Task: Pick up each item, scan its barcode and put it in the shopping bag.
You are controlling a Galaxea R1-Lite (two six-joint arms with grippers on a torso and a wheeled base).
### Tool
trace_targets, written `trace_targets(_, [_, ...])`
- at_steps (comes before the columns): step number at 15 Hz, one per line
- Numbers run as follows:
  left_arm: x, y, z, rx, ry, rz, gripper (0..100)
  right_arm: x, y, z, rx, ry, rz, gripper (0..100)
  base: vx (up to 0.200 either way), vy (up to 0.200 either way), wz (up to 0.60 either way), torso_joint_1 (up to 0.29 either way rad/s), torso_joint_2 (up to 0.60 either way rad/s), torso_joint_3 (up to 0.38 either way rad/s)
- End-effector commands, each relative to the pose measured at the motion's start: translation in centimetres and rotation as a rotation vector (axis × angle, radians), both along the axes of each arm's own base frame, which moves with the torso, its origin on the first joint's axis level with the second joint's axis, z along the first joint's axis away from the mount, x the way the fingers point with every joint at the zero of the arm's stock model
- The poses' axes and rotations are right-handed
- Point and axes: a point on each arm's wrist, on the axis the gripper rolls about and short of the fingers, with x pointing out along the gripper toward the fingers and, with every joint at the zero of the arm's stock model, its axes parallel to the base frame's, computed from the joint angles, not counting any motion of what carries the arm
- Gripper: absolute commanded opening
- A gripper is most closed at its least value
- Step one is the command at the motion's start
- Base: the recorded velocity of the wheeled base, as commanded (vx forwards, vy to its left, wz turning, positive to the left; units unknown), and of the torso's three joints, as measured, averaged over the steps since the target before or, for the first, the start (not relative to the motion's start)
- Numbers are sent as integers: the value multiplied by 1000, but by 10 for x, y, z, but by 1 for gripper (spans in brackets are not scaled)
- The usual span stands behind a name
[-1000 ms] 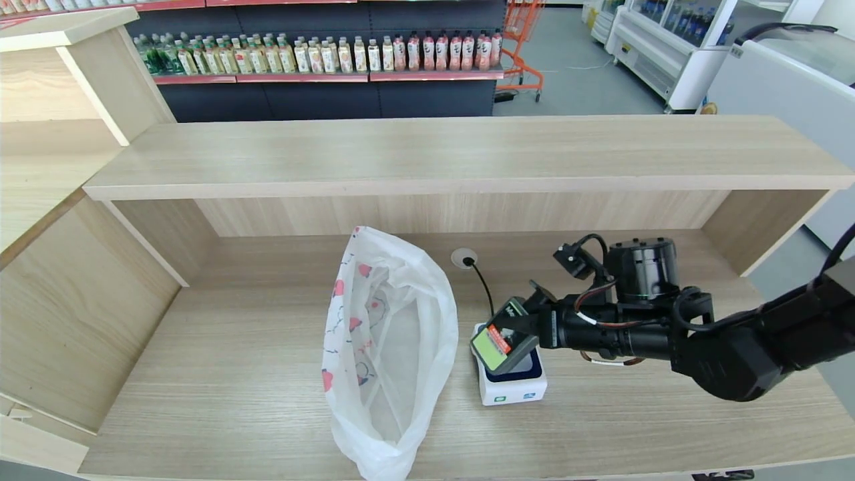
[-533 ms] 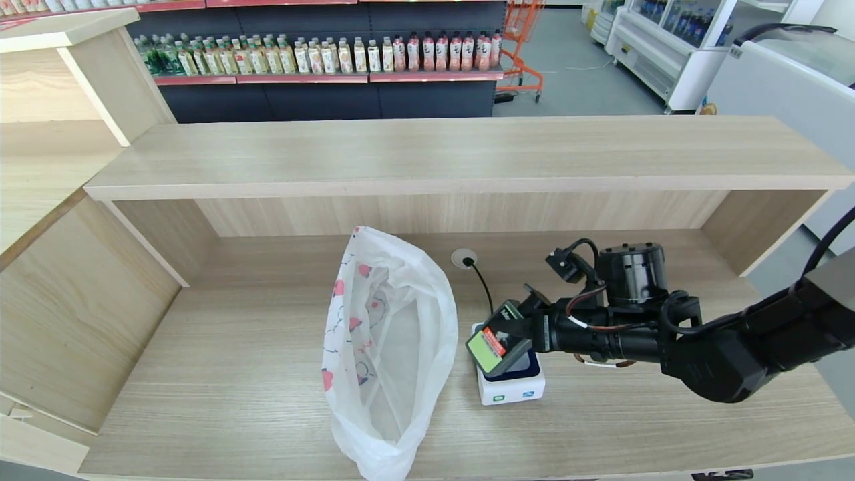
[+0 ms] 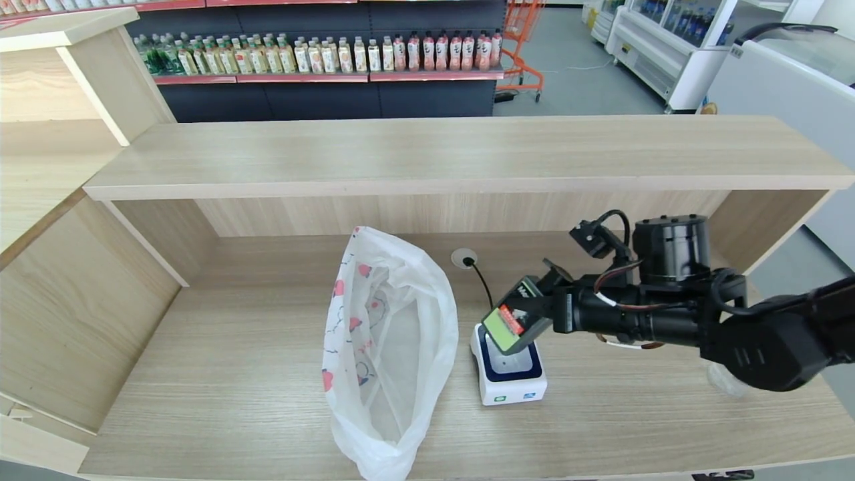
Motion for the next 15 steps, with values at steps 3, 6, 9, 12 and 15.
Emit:
trace_targets(3, [0, 0, 0, 1, 1, 0, 100, -49, -35, 37, -130, -108, -111, 0, 0, 0, 0, 0, 0, 0])
trace_targets(6, [0, 0, 0, 5, 1, -1, 100, -60, -40, 35, -153, -122, -103, 0, 0, 0, 0, 0, 0, 0])
trace_targets(9, [0, 0, 0, 2, 0, 0, 100, -61, -40, 38, -146, -133, -100, 0, -67, 0, 0, 1, 1, -1])
trace_targets(12, [0, 0, 0, 5, 0, 0, 100, -59, -39, 36, -147, -125, -95, 0, -133, 0, 0, 6, 5, -2])
trace_targets(15, [0, 0, 0, 5, 0, 0, 100, -53, -35, 31, -157, -109, -86, 0, 0, 0, 0, 0, 0, 0])
